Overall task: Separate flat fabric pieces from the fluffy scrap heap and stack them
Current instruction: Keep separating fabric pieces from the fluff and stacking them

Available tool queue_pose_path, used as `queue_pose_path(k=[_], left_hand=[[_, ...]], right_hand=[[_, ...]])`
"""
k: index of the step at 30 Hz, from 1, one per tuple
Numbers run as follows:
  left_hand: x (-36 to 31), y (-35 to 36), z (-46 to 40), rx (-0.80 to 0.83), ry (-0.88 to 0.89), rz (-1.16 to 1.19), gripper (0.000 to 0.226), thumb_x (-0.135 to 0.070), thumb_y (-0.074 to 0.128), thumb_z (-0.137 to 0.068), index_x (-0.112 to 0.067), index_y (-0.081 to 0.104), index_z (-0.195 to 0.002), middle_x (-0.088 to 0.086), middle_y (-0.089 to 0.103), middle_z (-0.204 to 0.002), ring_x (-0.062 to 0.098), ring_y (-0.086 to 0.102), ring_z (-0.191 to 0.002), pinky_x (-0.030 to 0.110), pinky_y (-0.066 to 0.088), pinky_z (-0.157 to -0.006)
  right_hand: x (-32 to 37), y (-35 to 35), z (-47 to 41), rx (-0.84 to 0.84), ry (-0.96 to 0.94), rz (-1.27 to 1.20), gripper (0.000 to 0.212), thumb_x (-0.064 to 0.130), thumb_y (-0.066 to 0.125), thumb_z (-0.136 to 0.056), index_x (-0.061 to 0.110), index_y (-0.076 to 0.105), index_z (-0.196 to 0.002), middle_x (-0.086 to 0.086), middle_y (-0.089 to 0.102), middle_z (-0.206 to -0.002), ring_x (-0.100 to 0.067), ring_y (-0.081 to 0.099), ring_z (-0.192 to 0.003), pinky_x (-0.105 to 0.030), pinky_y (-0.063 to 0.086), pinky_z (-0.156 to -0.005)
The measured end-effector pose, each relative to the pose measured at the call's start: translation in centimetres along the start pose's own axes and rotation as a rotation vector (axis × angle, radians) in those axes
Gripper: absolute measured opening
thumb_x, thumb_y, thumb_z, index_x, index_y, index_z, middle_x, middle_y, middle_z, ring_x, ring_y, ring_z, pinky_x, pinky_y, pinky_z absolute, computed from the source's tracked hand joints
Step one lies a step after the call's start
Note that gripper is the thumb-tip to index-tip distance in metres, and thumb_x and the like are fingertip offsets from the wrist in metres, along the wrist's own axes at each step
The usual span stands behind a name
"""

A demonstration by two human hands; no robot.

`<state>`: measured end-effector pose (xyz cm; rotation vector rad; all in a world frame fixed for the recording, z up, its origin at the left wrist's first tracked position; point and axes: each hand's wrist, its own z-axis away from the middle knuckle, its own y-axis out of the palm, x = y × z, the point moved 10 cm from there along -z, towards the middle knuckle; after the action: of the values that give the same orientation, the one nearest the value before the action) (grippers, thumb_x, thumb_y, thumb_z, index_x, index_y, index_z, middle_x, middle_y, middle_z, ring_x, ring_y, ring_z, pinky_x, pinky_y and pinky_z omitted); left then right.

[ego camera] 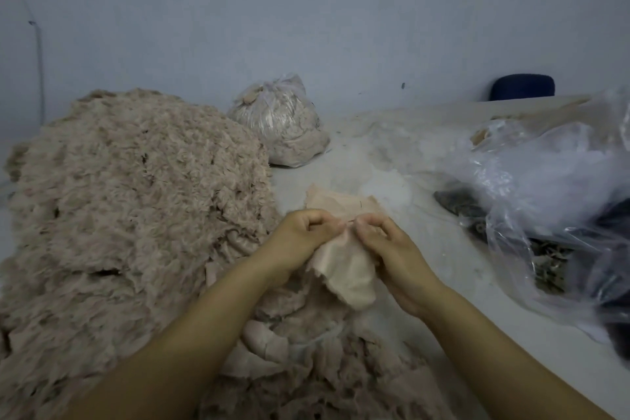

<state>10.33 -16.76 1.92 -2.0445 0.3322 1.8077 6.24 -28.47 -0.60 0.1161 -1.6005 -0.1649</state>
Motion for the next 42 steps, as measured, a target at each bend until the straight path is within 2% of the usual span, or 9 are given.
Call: queue_pose_path(k=[6,10,15,22,26,30,33,36,42], left_hand=[[0.3,-2.0,-1.1,-0.246,0.058,-0.084,0.02,-0.004,0.053,-0.093,-0.024,0.053,-0.088,0.002,0.054,-0.079,0.012,0.051,-0.069,0.02,0.043,-0.062],[-2.1,-1.8,-1.7,-0.229,0.218,-0.321,0.029,0.005,0.047,-0.093,-0.013,0.069,-0.097,-0.006,0.063,-0.104,0.002,0.056,-0.098,0.0,0.038,-0.082],[-3.9,-2.5,-4.4,-0.265,0.31,-0.626,0.04,-0.008,0.048,-0.097,-0.007,0.047,-0.136,0.0,0.048,-0.137,0.014,0.045,-0.126,0.01,0.026,-0.097],[2.0,-4.5,-6.2,-0.257,-0.049,-0.705,0.077,-0.052,0.044,-0.093,-0.018,0.008,-0.152,0.009,0.016,-0.157,0.025,0.023,-0.142,0.034,0.023,-0.111],[3.5,-8.3,-3.6,-0.454,-0.151,-0.518,0.067,-0.061,0.036,-0.09,-0.012,0.038,-0.136,0.017,0.047,-0.137,0.032,0.05,-0.12,0.041,0.04,-0.099],[7.8,-4.4,0.7,0.199,-0.42,-0.516,0.066,-0.083,0.055,-0.065,-0.022,0.068,-0.087,-0.004,0.066,-0.079,0.015,0.06,-0.073,0.031,0.047,-0.071],[8.2,-1.8,3.0,0.516,-0.224,-0.83,0.023,-0.054,0.07,-0.075,-0.035,0.061,-0.067,-0.015,0.053,-0.066,0.004,0.05,-0.068,0.027,0.039,-0.067],[7.1,-1.8,3.0,0.376,-0.127,-0.615,0.032,-0.019,0.057,-0.094,-0.032,0.054,-0.065,-0.016,0.051,-0.063,-0.003,0.046,-0.063,0.02,0.038,-0.064],[4.5,-2.4,2.9,0.173,0.002,-0.409,0.029,-0.022,0.048,-0.098,-0.022,0.048,-0.069,-0.018,0.046,-0.056,-0.004,0.039,-0.054,0.016,0.033,-0.054]], right_hand=[[-2.6,-1.7,0.2,-0.275,0.034,-0.23,0.016,0.019,0.064,-0.088,0.004,0.061,-0.086,-0.007,0.063,-0.069,-0.01,0.06,-0.053,-0.02,0.046,-0.043],[1.2,-4.3,-2.1,-0.456,-0.166,0.025,0.015,0.022,0.07,-0.085,0.013,0.068,-0.074,0.001,0.065,-0.071,-0.002,0.059,-0.057,-0.015,0.048,-0.053],[4.4,-5.6,-6.8,-0.502,-0.228,0.355,0.018,0.038,0.077,-0.077,0.025,0.071,-0.067,0.01,0.07,-0.069,-0.004,0.063,-0.067,-0.021,0.048,-0.065],[2.7,-6.9,-8.7,-0.558,-0.089,0.742,0.037,0.057,0.044,-0.093,0.023,0.06,-0.099,0.004,0.055,-0.084,-0.017,0.051,-0.081,-0.03,0.035,-0.069],[2.7,-6.2,-5.0,-0.572,-0.277,0.584,0.024,0.042,0.047,-0.097,0.02,0.052,-0.088,0.009,0.053,-0.071,-0.013,0.053,-0.071,-0.027,0.037,-0.062],[-3.2,1.0,-2.4,-0.04,-0.211,0.764,0.013,0.042,0.06,-0.088,0.031,0.057,-0.081,0.013,0.056,-0.077,0.003,0.051,-0.07,-0.012,0.04,-0.064],[-7.1,4.1,-1.5,0.239,-0.149,1.055,0.038,0.046,0.069,-0.081,0.018,0.065,-0.107,0.004,0.052,-0.104,-0.012,0.049,-0.101,-0.02,0.037,-0.083],[-5.1,4.7,-0.4,0.228,-0.292,0.958,0.023,0.03,0.067,-0.088,0.008,0.065,-0.091,-0.006,0.055,-0.103,-0.018,0.049,-0.1,-0.019,0.034,-0.081],[-3.2,0.7,0.3,-0.096,-0.13,0.321,0.024,0.018,0.056,-0.095,0.014,0.046,-0.074,0.0,0.049,-0.069,-0.012,0.048,-0.066,-0.027,0.04,-0.064]])
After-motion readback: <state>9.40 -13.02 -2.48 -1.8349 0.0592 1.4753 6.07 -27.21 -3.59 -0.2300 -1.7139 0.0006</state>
